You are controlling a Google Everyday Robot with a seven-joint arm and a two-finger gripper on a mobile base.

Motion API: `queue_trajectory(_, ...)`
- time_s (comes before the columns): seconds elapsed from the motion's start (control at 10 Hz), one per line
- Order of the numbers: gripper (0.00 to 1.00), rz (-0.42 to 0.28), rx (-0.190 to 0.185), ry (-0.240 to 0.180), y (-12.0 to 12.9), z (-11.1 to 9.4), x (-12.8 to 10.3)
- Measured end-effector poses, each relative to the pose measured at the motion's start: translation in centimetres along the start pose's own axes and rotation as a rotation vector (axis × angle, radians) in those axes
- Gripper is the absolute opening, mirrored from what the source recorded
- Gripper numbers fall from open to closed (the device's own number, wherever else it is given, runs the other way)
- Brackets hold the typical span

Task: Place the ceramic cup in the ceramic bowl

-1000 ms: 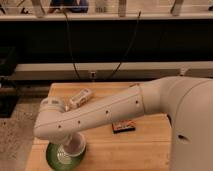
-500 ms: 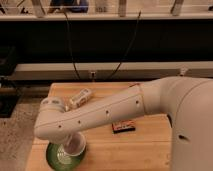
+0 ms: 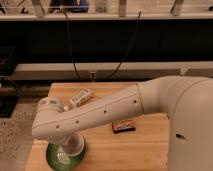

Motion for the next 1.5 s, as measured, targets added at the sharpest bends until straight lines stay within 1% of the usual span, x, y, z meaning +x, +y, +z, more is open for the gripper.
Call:
queue_trajectory(0.1, 0.02, -0.009, -0.019, 0.001, 0.0, 0.4, 0.1)
queue_trajectory(0.2, 0.0, -0.022, -0.033, -0.008, -0.4, 0.9, -0.2)
queue_trajectory(0.3, 0.02, -0.028, -0.051, -0.007, -0.4, 1.2, -0.1)
queue_trajectory(0.4, 0.07, -0.033, -0.072, -0.003, -0.5, 1.4, 0.0)
queue_trajectory(0.5, 0.2, -0.041, -0.108, 0.002, -0.8, 1.8, -0.1)
queue_trajectory(0.7, 0.36, -0.046, -0.145, 0.006, -0.9, 2.1, -0.1)
queue_trajectory(0.8, 0.47, -0.048, -0.165, 0.007, -0.9, 2.2, -0.1)
queue_trajectory(0.9, 0.59, -0.051, -0.178, 0.005, -0.9, 2.3, -0.2)
queue_trajectory(1.1, 0.76, -0.059, -0.189, -0.001, -1.0, 2.4, -0.1)
queue_trajectory(1.2, 0.8, -0.063, -0.191, -0.007, -0.9, 2.5, -0.1)
queue_trajectory(1.5, 0.8, -0.073, -0.188, -0.02, -0.8, 2.5, 0.1)
